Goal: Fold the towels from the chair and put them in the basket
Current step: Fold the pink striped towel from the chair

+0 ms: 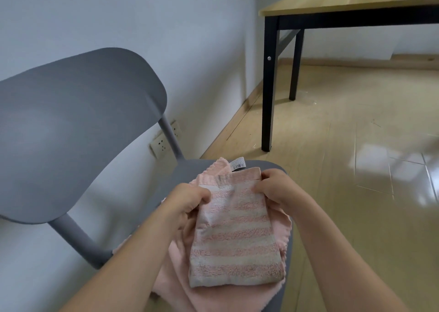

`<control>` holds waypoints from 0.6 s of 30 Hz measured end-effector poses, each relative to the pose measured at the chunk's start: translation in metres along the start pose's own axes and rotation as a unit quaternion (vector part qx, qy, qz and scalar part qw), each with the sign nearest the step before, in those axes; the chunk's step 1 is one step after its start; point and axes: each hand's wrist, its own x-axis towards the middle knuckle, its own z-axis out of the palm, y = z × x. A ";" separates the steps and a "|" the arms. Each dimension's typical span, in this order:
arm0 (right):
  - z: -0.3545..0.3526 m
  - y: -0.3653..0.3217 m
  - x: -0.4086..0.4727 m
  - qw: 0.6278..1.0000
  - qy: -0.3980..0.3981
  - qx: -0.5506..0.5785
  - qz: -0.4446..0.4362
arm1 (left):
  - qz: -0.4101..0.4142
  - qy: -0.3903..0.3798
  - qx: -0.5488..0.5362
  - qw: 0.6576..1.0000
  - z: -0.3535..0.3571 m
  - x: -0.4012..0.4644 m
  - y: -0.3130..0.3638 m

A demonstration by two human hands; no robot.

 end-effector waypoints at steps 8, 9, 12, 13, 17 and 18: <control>-0.027 -0.051 -0.073 0.978 0.002 0.087 -0.190 | 0.161 -0.013 -0.004 0.987 -0.015 -0.094 0.085; -0.030 -0.064 -0.084 0.971 0.008 0.086 -0.223 | 0.197 -0.010 -0.021 0.980 -0.018 -0.107 0.097; -0.037 -0.095 -0.116 0.953 0.024 0.057 -0.297 | 0.348 -0.014 -0.005 0.937 -0.032 -0.150 0.118; -0.038 -0.100 -0.125 0.948 0.031 0.045 -0.314 | 0.397 -0.010 0.022 0.917 -0.037 -0.163 0.119; -0.027 -0.074 -0.148 0.920 0.069 -0.127 -0.365 | 0.465 0.035 0.171 0.868 -0.056 -0.175 0.081; -0.021 -0.056 -0.150 0.907 0.079 -0.192 -0.368 | 0.454 0.036 0.217 0.863 -0.056 -0.170 0.061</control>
